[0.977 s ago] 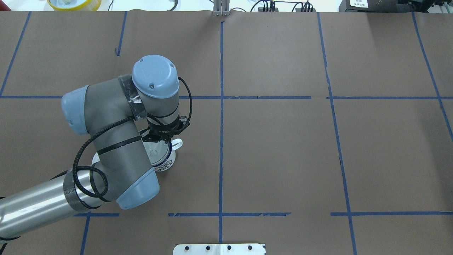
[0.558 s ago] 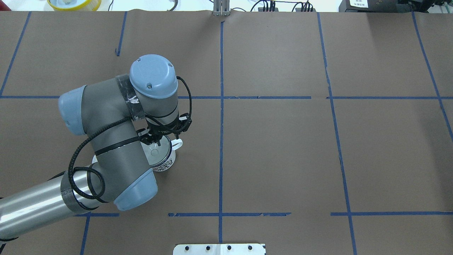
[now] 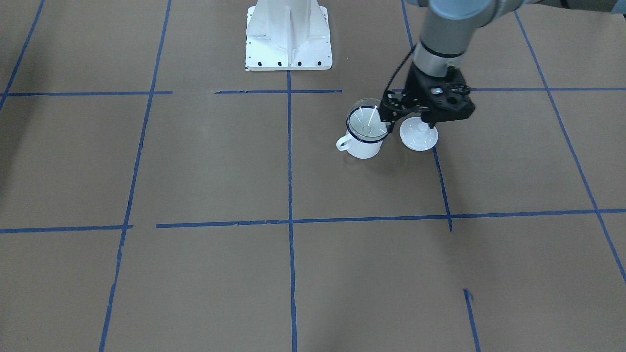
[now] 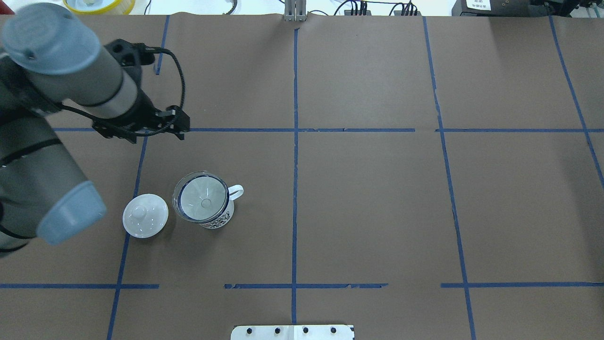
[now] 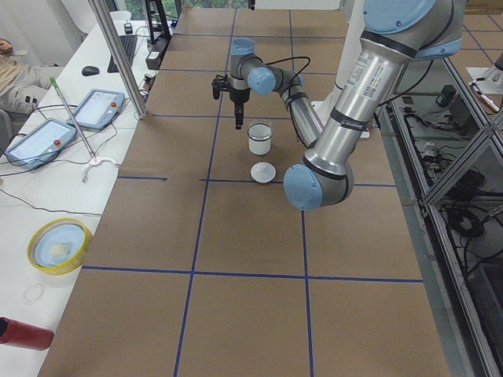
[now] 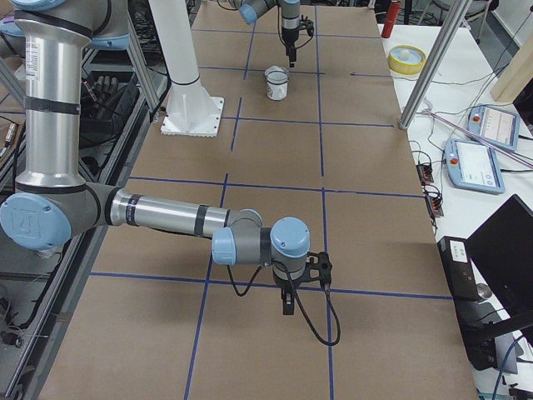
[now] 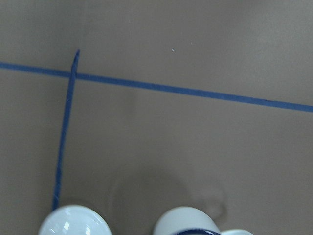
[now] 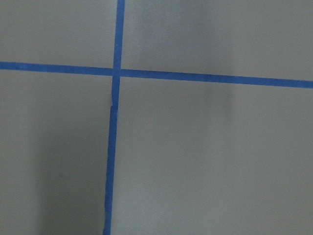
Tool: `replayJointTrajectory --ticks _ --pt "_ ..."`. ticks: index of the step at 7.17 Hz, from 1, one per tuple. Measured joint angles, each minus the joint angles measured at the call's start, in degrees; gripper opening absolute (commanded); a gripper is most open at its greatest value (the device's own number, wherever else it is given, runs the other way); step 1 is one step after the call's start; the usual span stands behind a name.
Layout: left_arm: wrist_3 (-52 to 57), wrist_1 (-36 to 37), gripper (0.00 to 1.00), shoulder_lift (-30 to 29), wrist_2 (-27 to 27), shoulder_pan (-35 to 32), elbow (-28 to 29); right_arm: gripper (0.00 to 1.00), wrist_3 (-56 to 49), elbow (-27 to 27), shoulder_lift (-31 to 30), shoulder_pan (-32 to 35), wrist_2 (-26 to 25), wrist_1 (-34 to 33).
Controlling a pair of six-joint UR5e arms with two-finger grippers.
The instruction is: Place funnel on cup
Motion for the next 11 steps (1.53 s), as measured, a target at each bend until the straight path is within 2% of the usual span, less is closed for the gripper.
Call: replayJointTrajectory --ticks 2,5,8,11 --pt "24.9 -6.7 1.0 12.0 -7.1 -14.6 1.7 1.0 0.0 0.0 0.0 0.0 0.0 0.0" --pt "57.3 -8.0 1.0 22.2 -12.7 -34.8 12.2 1.0 0.0 0.0 0.0 0.0 0.0 0.0" --pt "64.2 -8.1 1.0 26.7 -13.6 -39.8 19.5 1.0 0.0 0.0 0.0 0.0 0.0 0.0" --pt "64.2 -7.5 1.0 28.8 -16.1 -42.4 20.9 1.0 0.0 0.0 0.0 0.0 0.0 0.0"
